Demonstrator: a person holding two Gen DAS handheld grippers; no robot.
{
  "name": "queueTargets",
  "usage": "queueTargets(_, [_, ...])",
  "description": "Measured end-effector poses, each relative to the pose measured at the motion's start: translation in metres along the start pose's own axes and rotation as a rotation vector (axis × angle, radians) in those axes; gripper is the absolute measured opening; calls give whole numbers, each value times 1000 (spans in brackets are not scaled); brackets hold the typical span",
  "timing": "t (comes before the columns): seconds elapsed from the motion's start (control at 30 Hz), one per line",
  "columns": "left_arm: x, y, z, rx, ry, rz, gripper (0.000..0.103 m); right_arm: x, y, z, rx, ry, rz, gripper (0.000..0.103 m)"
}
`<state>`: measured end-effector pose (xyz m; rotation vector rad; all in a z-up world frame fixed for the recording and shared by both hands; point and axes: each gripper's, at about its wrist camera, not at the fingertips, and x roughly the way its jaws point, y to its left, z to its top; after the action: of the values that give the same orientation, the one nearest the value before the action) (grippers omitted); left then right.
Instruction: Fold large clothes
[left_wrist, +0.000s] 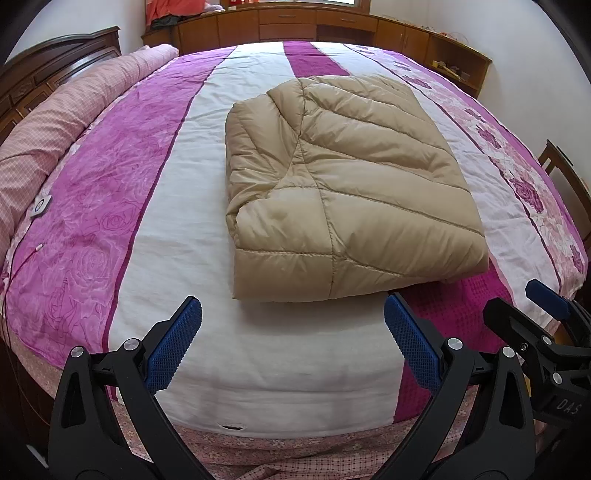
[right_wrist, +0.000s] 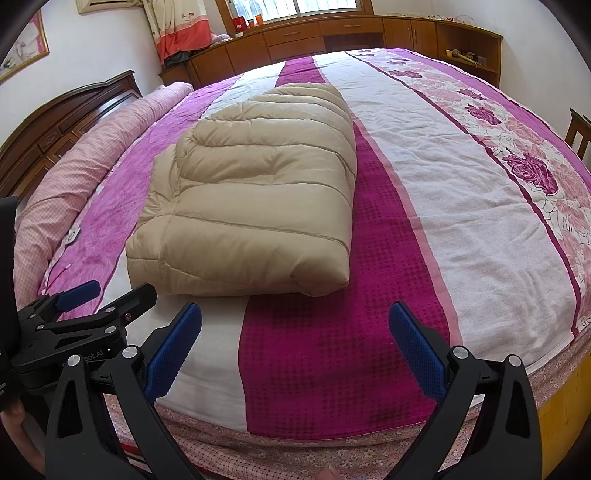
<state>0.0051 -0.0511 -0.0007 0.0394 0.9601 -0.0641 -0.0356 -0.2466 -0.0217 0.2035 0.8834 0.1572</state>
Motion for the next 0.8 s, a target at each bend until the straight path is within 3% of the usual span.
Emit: queueTargets(0.8, [0,2,2,-6,-2,6,99,0,1,0,-2,1,1,97])
